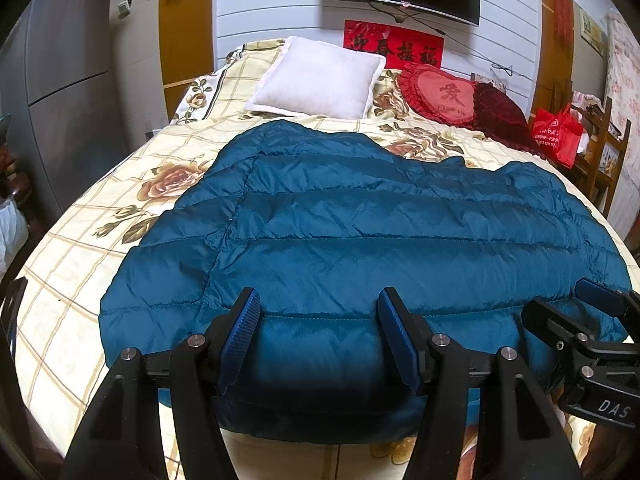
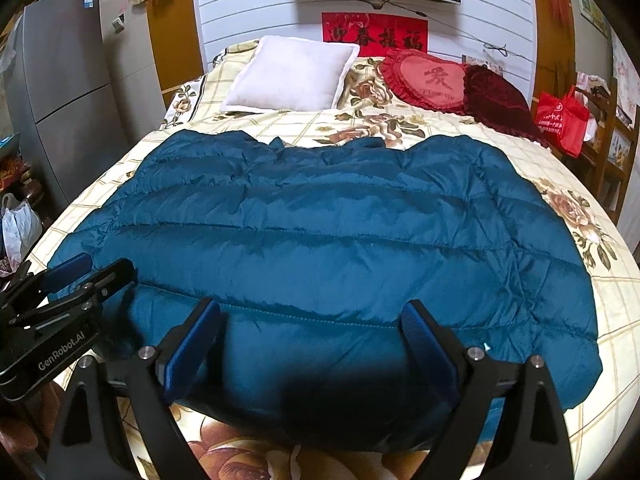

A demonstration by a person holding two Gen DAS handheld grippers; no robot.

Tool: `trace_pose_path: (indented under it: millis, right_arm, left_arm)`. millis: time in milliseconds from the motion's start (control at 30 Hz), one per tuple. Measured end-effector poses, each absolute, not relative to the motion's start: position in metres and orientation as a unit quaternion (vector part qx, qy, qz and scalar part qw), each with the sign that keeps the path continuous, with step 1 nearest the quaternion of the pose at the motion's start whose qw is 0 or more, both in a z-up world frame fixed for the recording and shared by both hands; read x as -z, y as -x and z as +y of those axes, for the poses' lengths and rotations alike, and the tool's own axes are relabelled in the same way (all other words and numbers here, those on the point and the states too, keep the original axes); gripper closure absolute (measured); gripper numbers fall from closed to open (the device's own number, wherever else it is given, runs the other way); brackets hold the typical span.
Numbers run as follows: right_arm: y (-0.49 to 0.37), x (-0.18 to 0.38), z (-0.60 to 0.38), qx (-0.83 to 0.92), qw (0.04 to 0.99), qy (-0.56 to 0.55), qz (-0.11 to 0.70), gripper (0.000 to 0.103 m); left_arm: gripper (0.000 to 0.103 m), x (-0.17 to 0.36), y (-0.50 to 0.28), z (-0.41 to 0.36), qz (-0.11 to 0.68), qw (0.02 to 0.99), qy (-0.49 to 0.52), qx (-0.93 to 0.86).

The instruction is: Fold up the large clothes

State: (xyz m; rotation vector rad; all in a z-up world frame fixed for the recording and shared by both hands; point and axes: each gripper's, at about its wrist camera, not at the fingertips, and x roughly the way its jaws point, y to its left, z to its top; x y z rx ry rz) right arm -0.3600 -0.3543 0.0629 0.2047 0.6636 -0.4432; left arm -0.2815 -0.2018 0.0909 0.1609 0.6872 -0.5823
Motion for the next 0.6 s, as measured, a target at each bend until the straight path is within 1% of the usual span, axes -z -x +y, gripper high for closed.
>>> trace_pose_path:
  millis: [600]
  right_arm:
    - [0.3594, -0.0613, -0.3531, 0.212, 0.916, -0.104, 0.323, 0.008]
  left_arm:
    - [0.024, -0.0891, 0.2824, -0.2021, 0.333, 0.896, -0.078, 0.283]
